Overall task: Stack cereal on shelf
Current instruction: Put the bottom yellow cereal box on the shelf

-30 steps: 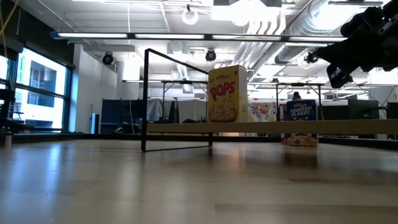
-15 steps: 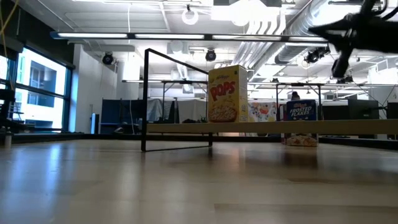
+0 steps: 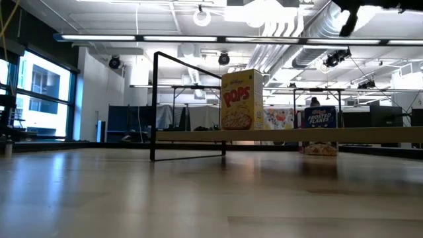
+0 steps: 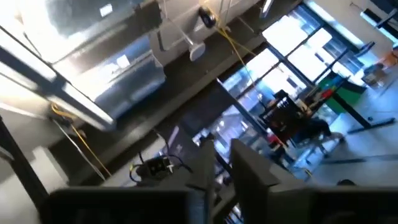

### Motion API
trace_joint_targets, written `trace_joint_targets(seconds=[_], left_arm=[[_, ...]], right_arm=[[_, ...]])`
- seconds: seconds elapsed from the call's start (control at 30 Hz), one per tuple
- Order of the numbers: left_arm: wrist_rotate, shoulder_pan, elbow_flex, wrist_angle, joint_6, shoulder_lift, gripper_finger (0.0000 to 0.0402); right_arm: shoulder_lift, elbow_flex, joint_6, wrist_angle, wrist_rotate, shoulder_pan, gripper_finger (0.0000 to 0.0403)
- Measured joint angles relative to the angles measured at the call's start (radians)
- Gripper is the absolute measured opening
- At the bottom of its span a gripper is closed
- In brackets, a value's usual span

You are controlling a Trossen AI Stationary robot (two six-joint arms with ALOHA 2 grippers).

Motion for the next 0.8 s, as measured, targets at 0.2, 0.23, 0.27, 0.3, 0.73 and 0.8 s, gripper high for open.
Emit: trace_joint_targets(seconds=[0.2, 0.23, 0.27, 0.3, 0.73, 0.8], left_arm=[[0.0, 0.0, 0.0, -0.004, -0.007, -0.007, 0.0234], [0.0, 0.0, 0.0, -0.003, -0.007, -0.007, 0.0234], [0.0, 0.0, 0.0, -0.002, -0.009, -0.007, 0.0234], [0.0, 0.0, 0.0, -0.002, -0.012, -0.005, 0.0234], [-0.016, 0.0, 0.0, -0.004, -0.088, 0.011, 0.0234], [-0.026, 0.0, 0.0, -0.002, -0.096, 0.015, 0.0234]], right_arm=[[0.086, 0.324, 0.067, -0.567, -0.006, 0.0, 0.0209], [0.107, 0.377, 0.075, -0.641, -0.008, 0.0, 0.0234], [0.127, 0.433, 0.078, -0.712, -0.017, 0.0, 0.0259], [0.145, 0.484, 0.067, -0.785, -0.032, 0.0, 0.028], [0.45, 1.103, 0.234, -1.577, -0.634, 0.077, 0.0338], [0.489, 1.162, 0.293, -1.681, -0.683, 0.13, 0.0337]])
